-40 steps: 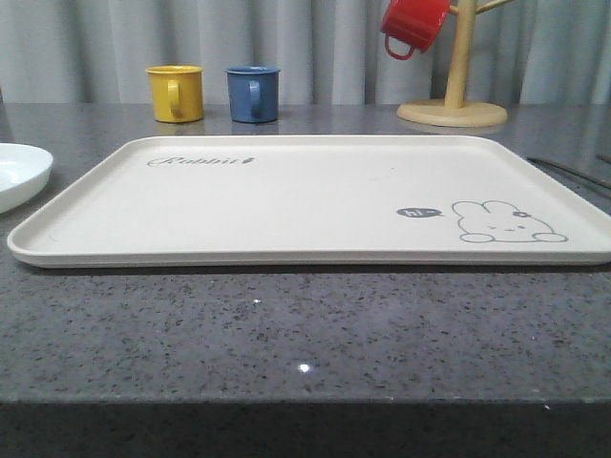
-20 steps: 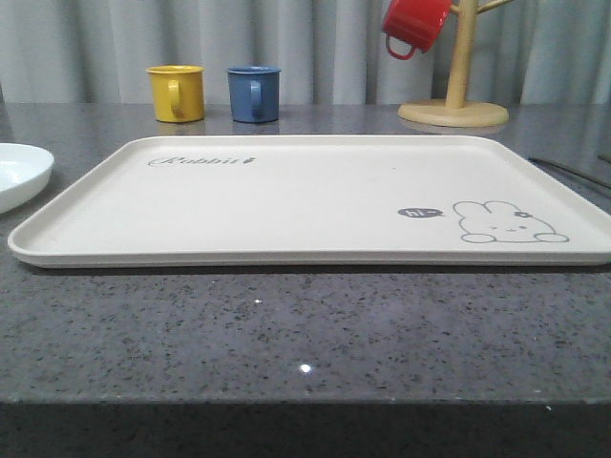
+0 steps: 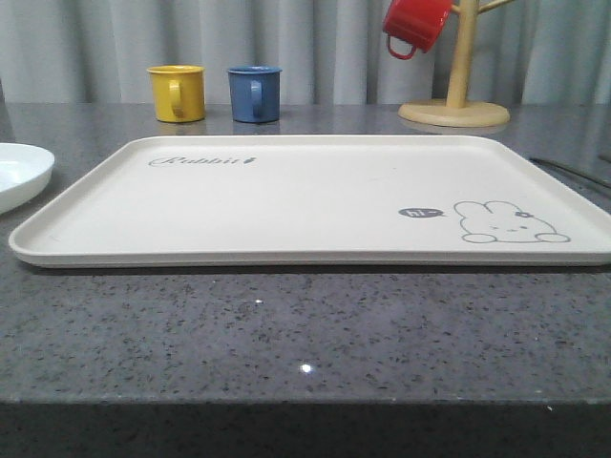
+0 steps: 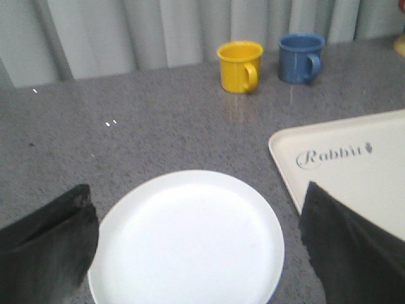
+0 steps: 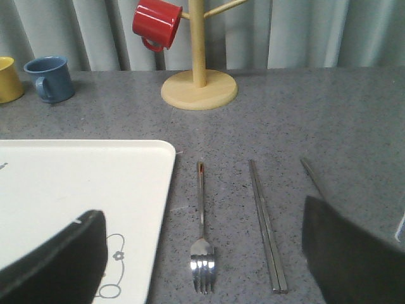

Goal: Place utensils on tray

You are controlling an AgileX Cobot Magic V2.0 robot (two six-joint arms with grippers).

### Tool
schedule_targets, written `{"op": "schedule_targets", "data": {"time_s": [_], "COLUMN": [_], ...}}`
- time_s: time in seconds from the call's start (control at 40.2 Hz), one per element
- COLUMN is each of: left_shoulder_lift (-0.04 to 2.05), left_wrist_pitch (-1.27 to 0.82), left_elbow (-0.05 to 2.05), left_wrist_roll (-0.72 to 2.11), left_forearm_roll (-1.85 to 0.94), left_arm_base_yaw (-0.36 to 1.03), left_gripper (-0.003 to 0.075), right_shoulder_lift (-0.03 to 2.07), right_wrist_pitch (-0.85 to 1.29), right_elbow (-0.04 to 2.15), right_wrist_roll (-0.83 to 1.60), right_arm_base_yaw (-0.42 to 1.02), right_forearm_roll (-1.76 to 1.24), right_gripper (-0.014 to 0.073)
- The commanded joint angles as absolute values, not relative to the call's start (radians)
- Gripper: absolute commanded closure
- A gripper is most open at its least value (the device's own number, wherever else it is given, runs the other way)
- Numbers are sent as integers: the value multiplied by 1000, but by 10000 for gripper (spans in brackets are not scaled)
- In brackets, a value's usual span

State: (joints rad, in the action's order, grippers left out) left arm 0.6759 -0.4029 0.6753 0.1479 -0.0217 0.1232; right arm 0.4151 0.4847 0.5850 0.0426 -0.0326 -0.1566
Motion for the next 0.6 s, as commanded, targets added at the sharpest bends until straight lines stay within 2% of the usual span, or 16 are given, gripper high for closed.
{"op": "schedule_targets", "data": {"time_s": [0.0,0.149,0.298,0.572], "left_shoulder_lift": [790,978,1137,1359], "left_wrist_pitch": [-461,-687,-819,-1004], "left_elbow": [792,935,1047,1187], "left_wrist_roll": [149,192,204,204], "left_forearm_roll": [-35,-35,-25,-24], "left_arm_base_yaw": [159,221,282,305], "left_gripper": [101,101,114,329], "right_shoulder_lift": [428,428,428,428], "right_wrist_pitch": [407,407,407,408], "right_elbow": [622,622,622,622], "right_wrist_roll": [50,50,50,50], "right_arm_base_yaw": [-40,-40,-40,-40], "right_forearm_roll": [-162,-162,-162,-162], "right_gripper": [-52,-52,-52,-52]}}
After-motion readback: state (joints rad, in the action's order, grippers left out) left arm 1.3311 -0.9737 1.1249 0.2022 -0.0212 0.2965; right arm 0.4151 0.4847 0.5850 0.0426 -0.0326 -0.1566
